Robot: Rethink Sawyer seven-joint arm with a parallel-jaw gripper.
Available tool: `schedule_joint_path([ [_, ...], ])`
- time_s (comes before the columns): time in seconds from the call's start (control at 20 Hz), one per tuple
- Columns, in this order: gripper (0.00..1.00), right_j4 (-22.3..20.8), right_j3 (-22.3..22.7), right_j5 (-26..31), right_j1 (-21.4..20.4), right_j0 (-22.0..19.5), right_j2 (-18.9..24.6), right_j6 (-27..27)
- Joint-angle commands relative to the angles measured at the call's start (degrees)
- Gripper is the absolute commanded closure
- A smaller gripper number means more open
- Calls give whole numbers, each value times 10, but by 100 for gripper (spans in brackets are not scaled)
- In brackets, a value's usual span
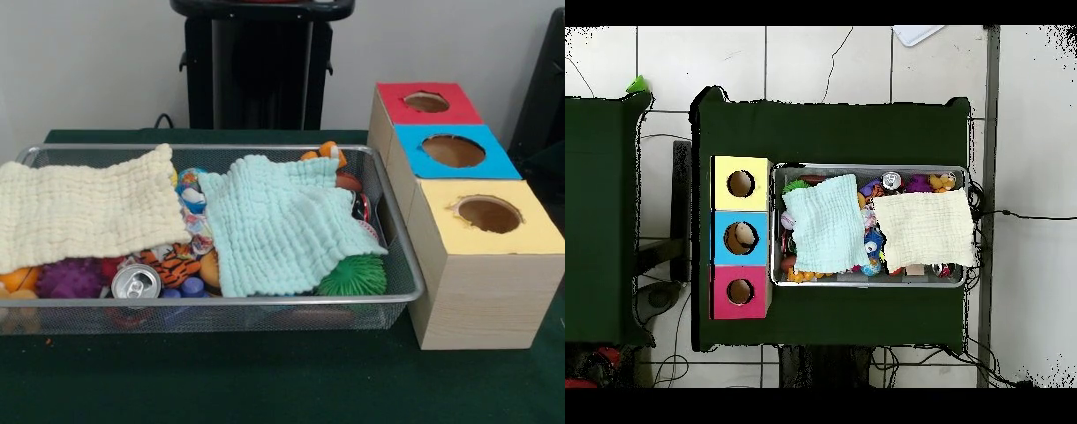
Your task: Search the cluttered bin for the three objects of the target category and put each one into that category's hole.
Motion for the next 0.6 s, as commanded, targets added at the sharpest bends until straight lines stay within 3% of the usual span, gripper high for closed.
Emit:
schedule_joint_path([
  [0.05,0,100,8,-54,24,80,-104,310],
  [0.25,0,124,-13,-43,38,87,-114,290],
  [0.6,0,125,9,-59,30,64,-100,274],
])
